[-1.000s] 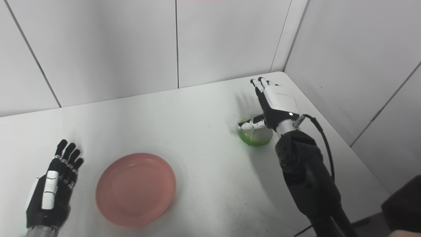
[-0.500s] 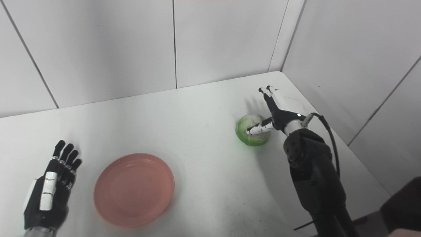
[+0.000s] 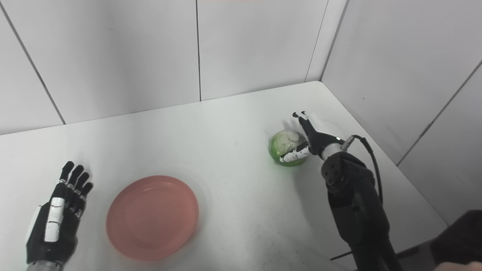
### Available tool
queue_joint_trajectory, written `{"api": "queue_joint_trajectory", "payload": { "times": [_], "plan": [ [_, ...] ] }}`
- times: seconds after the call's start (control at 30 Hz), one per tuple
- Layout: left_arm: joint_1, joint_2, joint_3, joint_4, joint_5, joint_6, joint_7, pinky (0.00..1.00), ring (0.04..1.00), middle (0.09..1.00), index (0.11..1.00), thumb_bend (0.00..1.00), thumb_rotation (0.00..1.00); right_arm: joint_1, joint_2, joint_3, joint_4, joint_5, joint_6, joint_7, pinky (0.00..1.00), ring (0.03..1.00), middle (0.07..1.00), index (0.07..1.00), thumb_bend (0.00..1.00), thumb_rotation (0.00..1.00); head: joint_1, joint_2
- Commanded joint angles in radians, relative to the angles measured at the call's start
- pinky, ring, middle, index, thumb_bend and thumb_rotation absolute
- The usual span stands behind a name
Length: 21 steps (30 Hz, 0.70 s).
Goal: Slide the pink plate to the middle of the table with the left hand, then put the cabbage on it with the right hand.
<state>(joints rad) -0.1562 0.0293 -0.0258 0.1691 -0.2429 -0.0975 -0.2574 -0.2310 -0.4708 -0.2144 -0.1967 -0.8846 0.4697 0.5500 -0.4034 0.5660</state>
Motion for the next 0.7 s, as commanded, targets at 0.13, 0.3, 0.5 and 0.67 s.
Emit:
{"api": "queue_joint_trajectory", "payload": {
  "times": [0.13, 0.3, 0.5, 0.67],
  "plan": [
    [0.025, 0.002, 0.004, -0.001, -0.007, -0.007, -0.007, 1.00, 1.000, 1.000, 0.995, 0.80, 0.78, -0.038, -0.018, 0.017, 0.010, 0.037, -0.002, -0.075, 0.74, 0.909, 0.947, 0.899, 0.92, 0.23, 0.005, 0.006],
    [0.024, 0.003, 0.001, -0.004, -0.002, -0.007, -0.006, 1.00, 1.000, 1.000, 0.994, 0.81, 0.78, -0.046, -0.005, 0.025, 0.065, 0.106, -0.019, -0.175, 0.61, 0.782, 0.892, 0.876, 0.91, 0.18, 0.007, 0.011],
    [0.024, 0.002, 0.001, -0.004, -0.001, -0.009, -0.007, 1.00, 1.000, 1.000, 0.994, 0.80, 0.78, -0.051, -0.003, 0.045, 0.119, 0.172, -0.023, -0.278, 0.58, 0.681, 0.763, 0.801, 0.86, 0.10, 0.007, 0.011],
    [0.025, -0.001, 0.001, -0.007, -0.003, -0.003, -0.005, 1.00, 1.000, 1.000, 0.991, 0.80, 0.77, -0.051, -0.012, 0.059, 0.137, 0.209, -0.011, -0.312, 0.49, 0.574, 0.646, 0.715, 0.82, 0.01, 0.008, 0.015]
  ]
}}
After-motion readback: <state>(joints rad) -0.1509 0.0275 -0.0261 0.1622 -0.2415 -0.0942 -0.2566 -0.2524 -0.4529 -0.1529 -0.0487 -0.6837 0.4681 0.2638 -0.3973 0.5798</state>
